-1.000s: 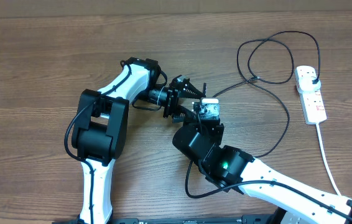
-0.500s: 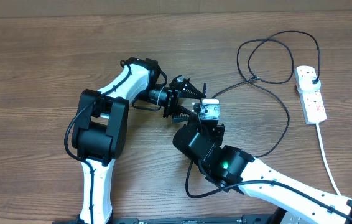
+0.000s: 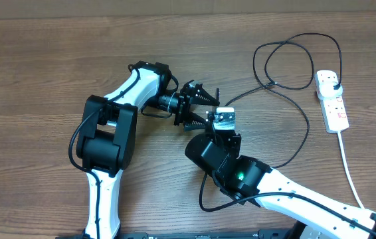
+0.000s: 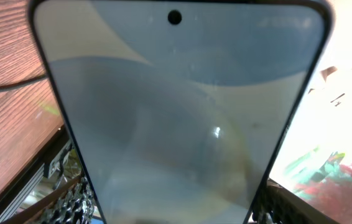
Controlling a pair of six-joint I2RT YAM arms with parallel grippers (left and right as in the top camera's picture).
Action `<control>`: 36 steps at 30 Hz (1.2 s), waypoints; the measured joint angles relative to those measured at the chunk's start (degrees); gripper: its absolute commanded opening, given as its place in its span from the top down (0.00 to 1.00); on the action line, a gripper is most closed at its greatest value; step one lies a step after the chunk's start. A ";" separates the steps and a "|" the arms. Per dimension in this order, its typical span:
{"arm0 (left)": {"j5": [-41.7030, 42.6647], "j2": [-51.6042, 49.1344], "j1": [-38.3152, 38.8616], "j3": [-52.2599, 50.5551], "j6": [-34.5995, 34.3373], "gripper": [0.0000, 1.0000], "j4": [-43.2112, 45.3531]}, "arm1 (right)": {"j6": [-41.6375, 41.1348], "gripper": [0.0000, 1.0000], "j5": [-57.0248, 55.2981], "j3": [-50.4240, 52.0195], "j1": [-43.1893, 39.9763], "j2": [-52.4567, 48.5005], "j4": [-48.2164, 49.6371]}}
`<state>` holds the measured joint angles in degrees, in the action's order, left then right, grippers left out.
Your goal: Plug charger to phone and switch on socket
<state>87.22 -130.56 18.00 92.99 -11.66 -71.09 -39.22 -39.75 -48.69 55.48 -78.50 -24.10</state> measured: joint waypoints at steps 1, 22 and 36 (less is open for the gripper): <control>0.02 0.00 -0.04 0.00 -0.02 0.46 0.04 | -0.15 0.89 -0.24 0.00 -0.04 0.00 -0.20; -1.75 0.02 -0.07 0.00 -0.22 0.11 0.70 | -0.39 0.96 0.74 0.00 -0.20 -0.02 -0.46; -8.24 3.02 -3.96 2.27 3.06 0.17 -1.11 | -6.49 0.96 2.89 0.00 -6.88 11.74 -15.45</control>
<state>78.98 -127.55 14.04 95.26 -8.60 -72.20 -45.71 -36.86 -48.69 48.60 -66.76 -39.55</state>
